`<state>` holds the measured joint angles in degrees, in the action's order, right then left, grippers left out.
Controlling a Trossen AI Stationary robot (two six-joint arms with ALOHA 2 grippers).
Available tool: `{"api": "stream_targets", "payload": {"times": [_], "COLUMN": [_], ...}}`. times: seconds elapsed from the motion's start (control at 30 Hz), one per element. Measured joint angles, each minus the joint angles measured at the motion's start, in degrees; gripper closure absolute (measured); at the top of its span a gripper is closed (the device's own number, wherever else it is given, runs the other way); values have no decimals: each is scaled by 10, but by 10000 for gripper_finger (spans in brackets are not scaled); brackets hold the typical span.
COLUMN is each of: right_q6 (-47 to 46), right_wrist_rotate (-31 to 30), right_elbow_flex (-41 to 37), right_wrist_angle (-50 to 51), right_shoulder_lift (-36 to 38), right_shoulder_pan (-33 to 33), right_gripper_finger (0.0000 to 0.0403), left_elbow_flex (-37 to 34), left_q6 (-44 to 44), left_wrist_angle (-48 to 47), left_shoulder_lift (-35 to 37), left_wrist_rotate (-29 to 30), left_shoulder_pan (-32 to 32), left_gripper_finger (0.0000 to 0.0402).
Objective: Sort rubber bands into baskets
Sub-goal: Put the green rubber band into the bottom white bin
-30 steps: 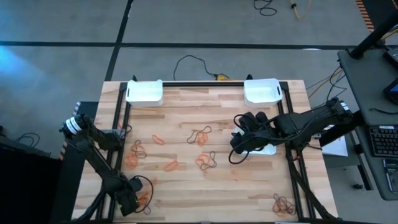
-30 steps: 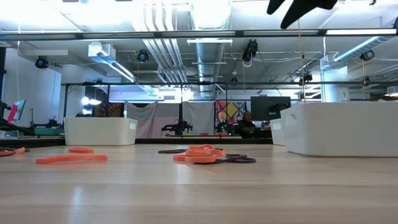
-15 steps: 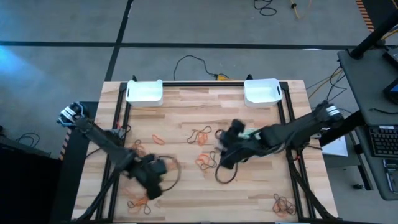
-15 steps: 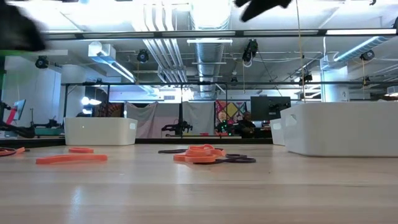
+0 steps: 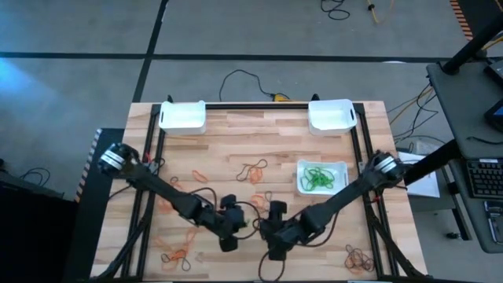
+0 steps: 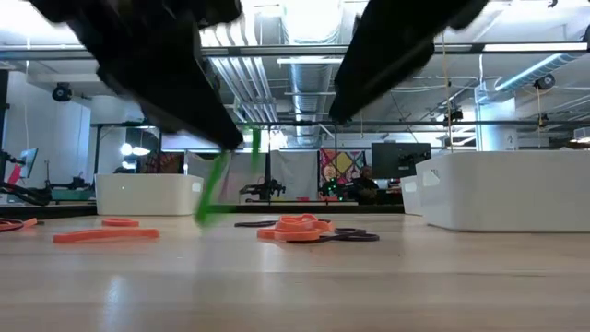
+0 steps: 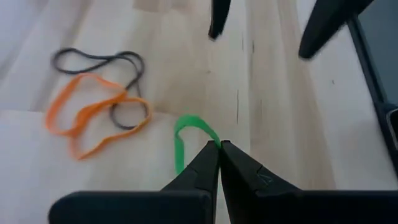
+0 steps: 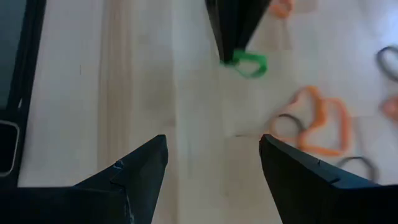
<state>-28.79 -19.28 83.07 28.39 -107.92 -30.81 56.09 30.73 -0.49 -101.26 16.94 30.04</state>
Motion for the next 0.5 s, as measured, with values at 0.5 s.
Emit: {"api": "stream_targets", "payload": {"times": [0.5], "right_q6": [-6], "right_wrist_rotate": [-2], "right_elbow_flex": [0], "right_wrist_angle": [-93], "right_shoulder_lift": [-81], "right_shoulder_pan": [3], "right_gripper_finger": [156], "left_elbow_flex": [0], "left_q6": [27], "left_wrist_angle": [-24], "left_shoulder_lift": [-22], "left_wrist_rotate": [-42], "left_shoulder_pan": [12], "left_gripper_finger": [272]}}
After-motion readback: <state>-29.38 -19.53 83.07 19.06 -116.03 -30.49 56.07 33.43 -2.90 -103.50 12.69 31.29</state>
